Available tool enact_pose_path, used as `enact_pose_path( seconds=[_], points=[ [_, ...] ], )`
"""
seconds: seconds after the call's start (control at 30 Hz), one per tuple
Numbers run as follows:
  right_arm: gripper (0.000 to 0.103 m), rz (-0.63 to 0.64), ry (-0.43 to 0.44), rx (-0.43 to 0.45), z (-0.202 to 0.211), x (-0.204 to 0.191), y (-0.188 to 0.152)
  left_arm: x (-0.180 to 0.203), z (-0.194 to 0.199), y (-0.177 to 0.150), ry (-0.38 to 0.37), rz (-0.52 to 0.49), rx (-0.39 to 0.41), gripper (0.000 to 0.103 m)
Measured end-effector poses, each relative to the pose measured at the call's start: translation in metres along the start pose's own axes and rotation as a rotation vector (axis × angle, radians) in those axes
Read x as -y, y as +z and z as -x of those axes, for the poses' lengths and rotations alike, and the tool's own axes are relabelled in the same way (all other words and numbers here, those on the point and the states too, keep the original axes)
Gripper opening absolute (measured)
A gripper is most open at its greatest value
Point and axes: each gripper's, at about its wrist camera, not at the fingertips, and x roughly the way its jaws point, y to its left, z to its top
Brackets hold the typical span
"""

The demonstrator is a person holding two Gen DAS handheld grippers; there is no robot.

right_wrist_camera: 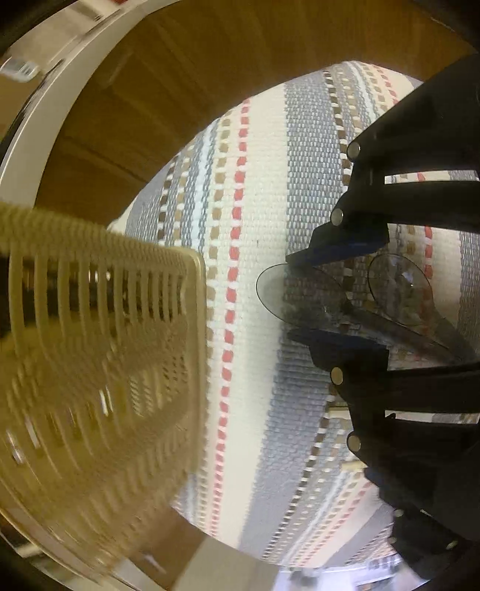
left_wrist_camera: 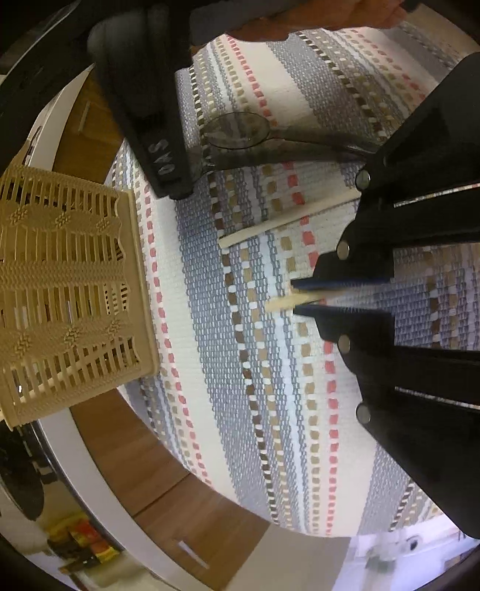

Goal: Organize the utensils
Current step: 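Grasp a wooden chopstick with the left tool while the right tool grasps a clear spoon, then lift the chopstick and clear spoon over the caddy and open both tools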

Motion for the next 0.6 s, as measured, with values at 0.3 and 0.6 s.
enact_pose_path(
  seconds=[0.3, 0.6],
  points=[
    [0.031, 0.099, 0.086, -0.024, 0.001, -0.004, -0.012, -0.063, -0.005, 0.004, -0.2, 0.104, -0.032, 0.004],
    [0.031, 0.13, 0.109, -0.004, 0.003, 0.001, -0.016, -0.088, 0.001, 0.007, -0.32, 0.176, -0.083, 0.006]
  ],
)
